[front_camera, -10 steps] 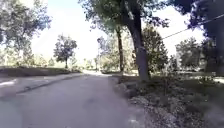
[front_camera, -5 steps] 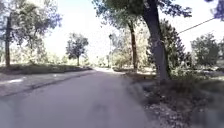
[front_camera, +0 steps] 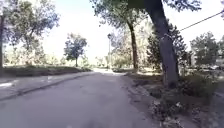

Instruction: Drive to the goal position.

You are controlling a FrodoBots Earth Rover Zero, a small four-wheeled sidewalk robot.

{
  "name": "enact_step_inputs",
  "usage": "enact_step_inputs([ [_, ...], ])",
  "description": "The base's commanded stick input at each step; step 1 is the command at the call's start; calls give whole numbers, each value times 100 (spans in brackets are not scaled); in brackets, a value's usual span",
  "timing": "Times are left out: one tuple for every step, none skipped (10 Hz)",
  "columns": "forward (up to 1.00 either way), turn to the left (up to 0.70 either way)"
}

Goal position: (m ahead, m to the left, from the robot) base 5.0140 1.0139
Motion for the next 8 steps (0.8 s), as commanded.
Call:
enact_step_inputs([
  [85, 0],
  [85, 0],
  [85, 0],
  [85, 0],
  [85, 0],
  [85, 0],
  [85, 0],
  [85, 0],
])
